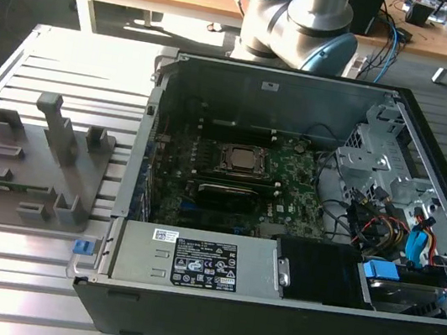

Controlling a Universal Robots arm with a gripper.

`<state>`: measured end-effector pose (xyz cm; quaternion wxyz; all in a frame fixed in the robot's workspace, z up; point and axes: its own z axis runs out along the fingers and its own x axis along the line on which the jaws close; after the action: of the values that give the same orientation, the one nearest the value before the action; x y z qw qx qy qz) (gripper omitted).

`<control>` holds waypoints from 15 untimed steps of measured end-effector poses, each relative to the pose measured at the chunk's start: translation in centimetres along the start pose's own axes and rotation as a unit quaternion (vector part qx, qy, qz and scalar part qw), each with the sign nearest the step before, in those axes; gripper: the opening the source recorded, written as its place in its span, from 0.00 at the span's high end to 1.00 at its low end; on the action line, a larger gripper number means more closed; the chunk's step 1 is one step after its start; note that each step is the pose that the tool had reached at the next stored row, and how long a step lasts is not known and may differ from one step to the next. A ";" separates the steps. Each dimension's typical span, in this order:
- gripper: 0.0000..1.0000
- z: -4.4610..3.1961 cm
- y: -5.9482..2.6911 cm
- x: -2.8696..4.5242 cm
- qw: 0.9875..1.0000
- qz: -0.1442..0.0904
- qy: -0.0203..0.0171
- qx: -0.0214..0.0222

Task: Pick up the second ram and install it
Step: 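Pick up the second ram and move it above second insertion slot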

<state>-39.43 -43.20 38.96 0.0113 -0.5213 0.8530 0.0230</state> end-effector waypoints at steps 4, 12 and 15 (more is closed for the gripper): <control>0.89 0.00 0.00 0.00 0.999 -0.053 0.001 -0.002; 0.89 0.00 -0.01 0.00 0.988 -0.154 0.023 0.000; 0.89 0.00 0.02 -0.05 0.986 -0.163 0.028 0.002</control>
<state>-39.42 -43.15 38.96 -0.0081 -0.6540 0.7564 0.0048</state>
